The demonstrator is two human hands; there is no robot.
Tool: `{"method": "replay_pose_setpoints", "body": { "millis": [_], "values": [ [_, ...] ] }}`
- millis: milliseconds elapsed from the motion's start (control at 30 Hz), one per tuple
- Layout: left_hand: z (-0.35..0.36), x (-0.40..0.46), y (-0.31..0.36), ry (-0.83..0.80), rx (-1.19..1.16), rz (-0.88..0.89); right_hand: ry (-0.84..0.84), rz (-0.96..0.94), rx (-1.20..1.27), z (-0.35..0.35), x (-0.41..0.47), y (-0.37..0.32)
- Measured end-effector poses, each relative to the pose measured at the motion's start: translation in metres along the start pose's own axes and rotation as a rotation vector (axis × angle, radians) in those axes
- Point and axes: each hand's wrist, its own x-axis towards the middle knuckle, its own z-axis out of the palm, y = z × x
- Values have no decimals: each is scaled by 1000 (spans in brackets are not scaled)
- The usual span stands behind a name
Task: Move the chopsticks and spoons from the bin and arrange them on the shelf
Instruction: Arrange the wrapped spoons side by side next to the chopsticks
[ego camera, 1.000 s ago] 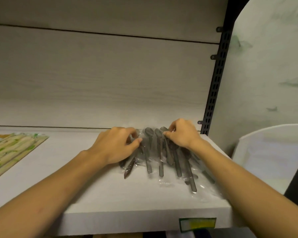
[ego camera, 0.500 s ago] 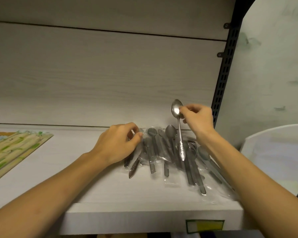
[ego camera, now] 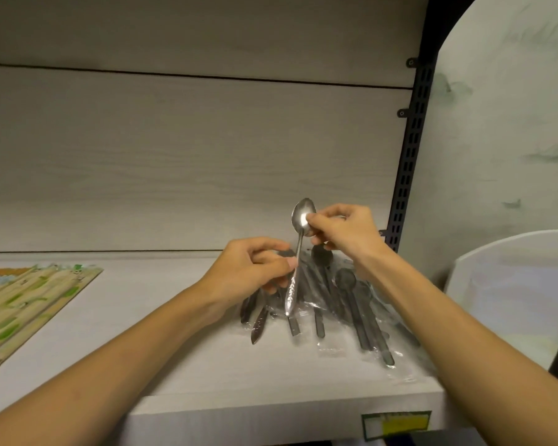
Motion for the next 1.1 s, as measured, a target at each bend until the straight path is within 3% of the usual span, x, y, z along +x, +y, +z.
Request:
{"method": "replay_pose_setpoints", "body": {
  "millis": [200, 300, 367, 433, 567, 833, 967, 1100],
  "values": [
    [3, 6, -6, 17, 21, -6, -61, -20, 37, 1, 1, 3],
    [-3, 8, -7, 78, 5, 2, 2, -143, -335, -11, 10, 18],
    [-8, 9, -9, 120, 27, 10, -50, -102, -645, -17, 15, 32],
    [-10, 8, -10, 141, 35, 16, -113, -2, -725, -17, 19, 43],
    [-8, 6, -10, 124, 39, 28, -62, 38, -579, -16, 24, 43],
    [-8, 2, -7, 118, 25, 28, 123, -19, 88, -28, 16, 13],
    [-6, -2, -2, 42, -15, 48, 28, 22, 305, -27, 12, 7],
    [-4, -7, 0, -54, -24, 54, -87, 8, 283, -17, 4, 7]
  ]
}}
